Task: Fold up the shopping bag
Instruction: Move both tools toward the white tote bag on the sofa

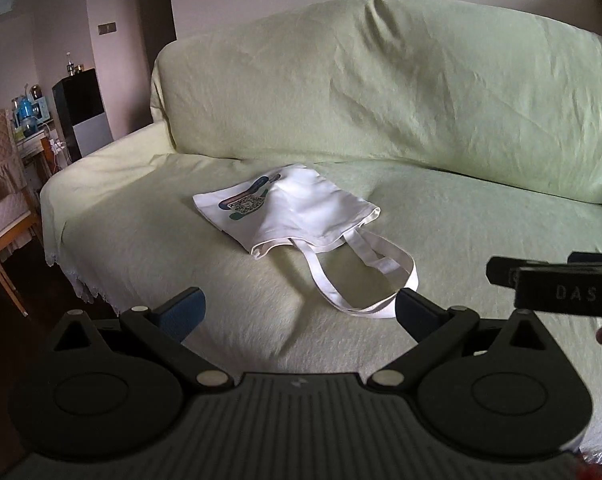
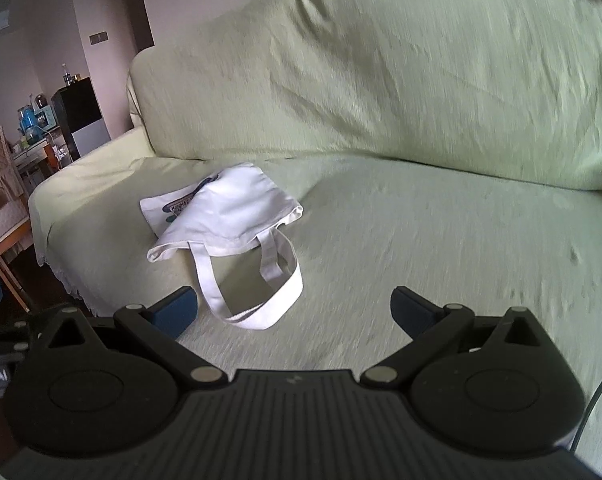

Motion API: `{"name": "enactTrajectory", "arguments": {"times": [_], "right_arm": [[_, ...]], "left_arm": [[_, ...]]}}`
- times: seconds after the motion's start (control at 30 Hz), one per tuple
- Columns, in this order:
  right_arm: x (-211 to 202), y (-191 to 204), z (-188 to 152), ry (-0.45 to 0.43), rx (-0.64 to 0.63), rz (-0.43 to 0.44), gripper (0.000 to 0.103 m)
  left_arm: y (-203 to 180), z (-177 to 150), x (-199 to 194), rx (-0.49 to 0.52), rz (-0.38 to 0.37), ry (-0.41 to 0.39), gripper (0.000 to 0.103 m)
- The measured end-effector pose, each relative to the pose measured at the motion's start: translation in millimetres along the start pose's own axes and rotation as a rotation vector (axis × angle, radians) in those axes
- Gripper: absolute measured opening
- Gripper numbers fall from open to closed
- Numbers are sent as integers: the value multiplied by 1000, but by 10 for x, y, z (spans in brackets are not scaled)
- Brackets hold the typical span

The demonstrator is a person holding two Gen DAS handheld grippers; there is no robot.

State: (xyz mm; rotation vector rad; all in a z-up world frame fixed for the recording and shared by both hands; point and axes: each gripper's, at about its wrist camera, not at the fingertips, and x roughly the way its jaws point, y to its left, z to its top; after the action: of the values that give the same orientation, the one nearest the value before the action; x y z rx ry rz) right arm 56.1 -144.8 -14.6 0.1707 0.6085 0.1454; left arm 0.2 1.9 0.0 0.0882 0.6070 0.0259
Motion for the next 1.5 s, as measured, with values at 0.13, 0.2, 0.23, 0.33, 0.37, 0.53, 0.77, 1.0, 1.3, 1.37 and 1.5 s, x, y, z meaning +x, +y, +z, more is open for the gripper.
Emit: {"name": "enactTrajectory", "arguments": {"times": [0.13,0.2,0.23,0.33,0.37,0.53,0.77,1.0,1.3,1.37,1.5], "right_arm": [[48,47,59,1,0,-4,102],[72,70,89,2,0,-7,102],[73,75,98,-1,-2,-4,102],[48,72,109,-17,-11,15,102],[52,78,115,-21,-16,20,102],[120,141,157,-34,-48,35,102],[184,245,193,-47,-80,59,102],[275,330,236,-36,-96,76,102],[467,411,325,-19,-123,72,102],[536,421,346,-15,-128,65,102],[605,393,397,-14,-126,53,102]], "left_arm": [[-31,-7,-57,30,12,-16,102],[-49,-5,-92,31,21,-29,102],[-60,4,-78,34,26,-28,102],[-47,-56,-127,33,43,-46,102],[-36,-59,-129,30,48,-46,102],[39,-68,-158,21,70,-62,102],[113,-47,-201,9,115,-74,102],[174,-22,-120,3,129,-60,102],[245,43,89,-5,113,-46,102],[249,88,151,-5,113,-51,102],[259,187,266,-3,111,-68,102]]}}
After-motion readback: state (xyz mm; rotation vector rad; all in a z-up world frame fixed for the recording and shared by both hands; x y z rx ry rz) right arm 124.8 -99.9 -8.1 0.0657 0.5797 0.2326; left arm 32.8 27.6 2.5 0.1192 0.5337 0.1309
